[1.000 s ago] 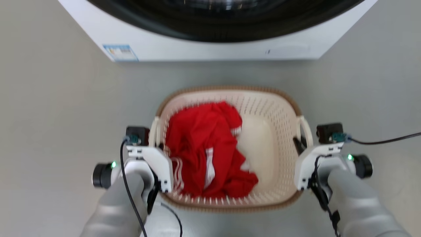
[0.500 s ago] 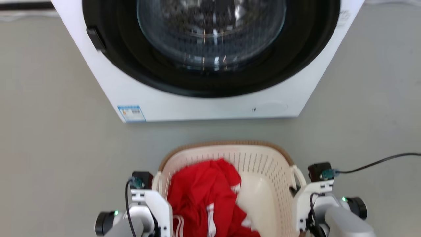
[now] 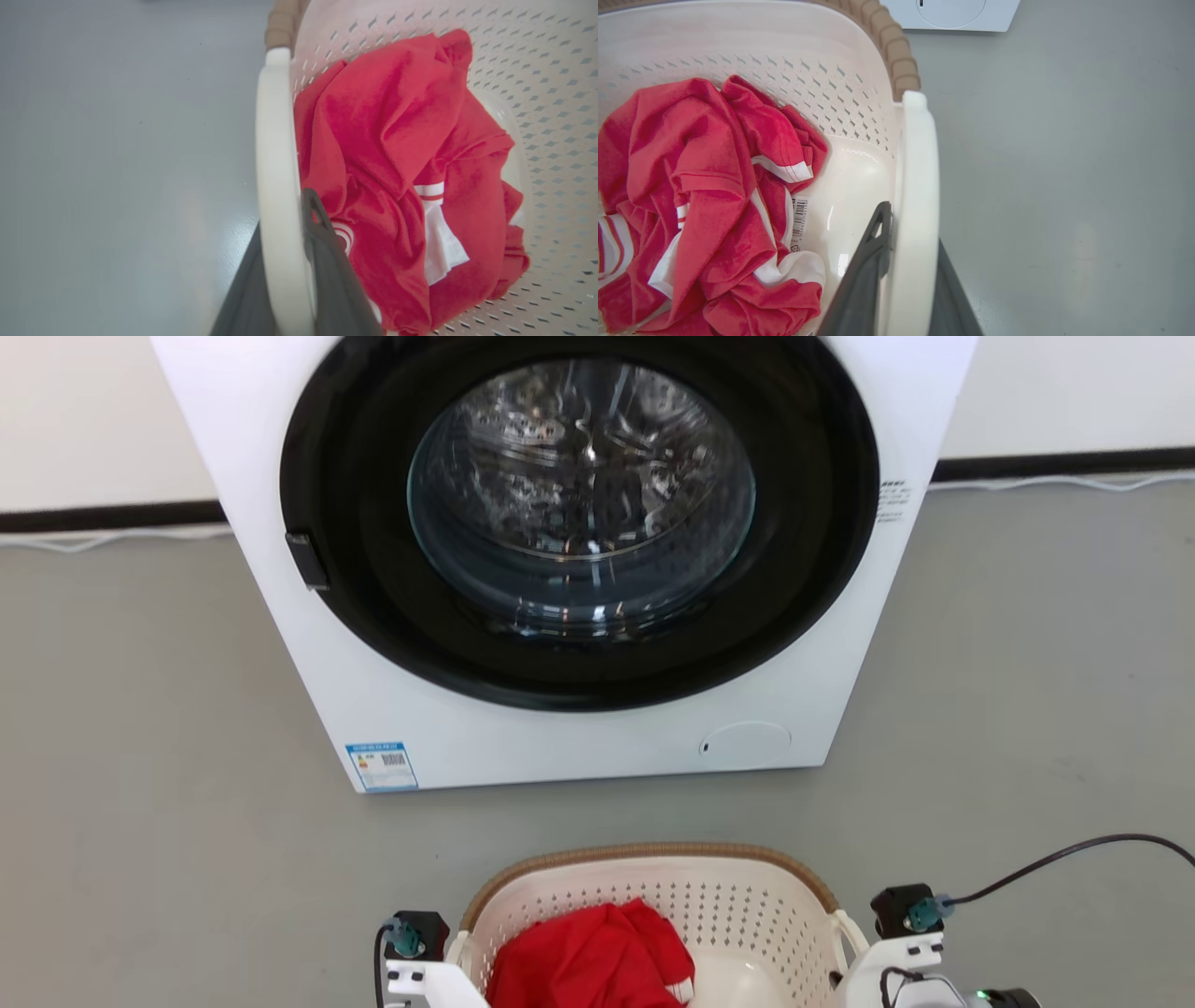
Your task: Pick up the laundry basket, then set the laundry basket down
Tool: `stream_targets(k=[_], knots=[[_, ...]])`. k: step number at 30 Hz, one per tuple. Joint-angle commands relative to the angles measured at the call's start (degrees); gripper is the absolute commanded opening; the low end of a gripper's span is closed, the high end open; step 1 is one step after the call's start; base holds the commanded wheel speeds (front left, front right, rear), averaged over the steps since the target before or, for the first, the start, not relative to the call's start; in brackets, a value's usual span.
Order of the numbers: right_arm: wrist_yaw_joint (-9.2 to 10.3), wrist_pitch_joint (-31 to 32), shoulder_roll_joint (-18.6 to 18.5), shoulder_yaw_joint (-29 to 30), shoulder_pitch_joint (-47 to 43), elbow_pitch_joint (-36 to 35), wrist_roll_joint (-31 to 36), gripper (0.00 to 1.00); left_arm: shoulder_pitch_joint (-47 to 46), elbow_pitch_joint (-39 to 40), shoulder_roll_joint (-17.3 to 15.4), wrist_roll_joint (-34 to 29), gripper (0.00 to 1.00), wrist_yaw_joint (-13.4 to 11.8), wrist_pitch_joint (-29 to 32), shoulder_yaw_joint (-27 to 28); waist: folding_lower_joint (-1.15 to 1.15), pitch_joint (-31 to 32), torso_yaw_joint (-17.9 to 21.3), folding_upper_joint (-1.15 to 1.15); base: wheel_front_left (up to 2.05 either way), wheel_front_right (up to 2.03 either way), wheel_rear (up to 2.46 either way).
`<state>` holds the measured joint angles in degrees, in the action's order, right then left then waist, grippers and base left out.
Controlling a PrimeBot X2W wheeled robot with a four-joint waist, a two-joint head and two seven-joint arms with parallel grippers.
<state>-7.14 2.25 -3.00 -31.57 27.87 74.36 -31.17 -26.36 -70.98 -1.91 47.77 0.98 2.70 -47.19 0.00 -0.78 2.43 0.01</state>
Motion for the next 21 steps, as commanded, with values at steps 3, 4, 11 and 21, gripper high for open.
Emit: stream_targets(k=[3,4,11,21], knots=[[-0.35,-0.1,0.1,-1.8,0.1,-1.1,-0.7,0.0,-0.1,1.2,-1.0,0.9,0.0,0.0,0.3,-0.1,0.0,1.5,0.5,-0.01,0.0,0.0,0.0],[-0.35,0.0,0.1,-2.0,0.0,-1.2,-1.0,0.0,0.0,1.3,-1.0,1.1,0.0,-0.1,0.4,-0.4,0.0,1.6,0.6,-0.01,0.0,0.0,0.0],[-0.35,0.5,0.1,-3.5,-0.7,-1.6,-2.7,0.0,0.7,2.0,-1.0,2.9,0.0,-0.3,0.7,-2.3,0.0,2.5,0.7,-0.01,0.0,0.0,0.0],[-0.35,0.3,0.1,-5.2,-0.5,-1.3,-4.1,0.0,1.2,1.7,-1.0,5.3,0.0,-0.4,0.3,-4.8,0.0,2.7,0.5,-0.01,0.0,0.0,0.0]])
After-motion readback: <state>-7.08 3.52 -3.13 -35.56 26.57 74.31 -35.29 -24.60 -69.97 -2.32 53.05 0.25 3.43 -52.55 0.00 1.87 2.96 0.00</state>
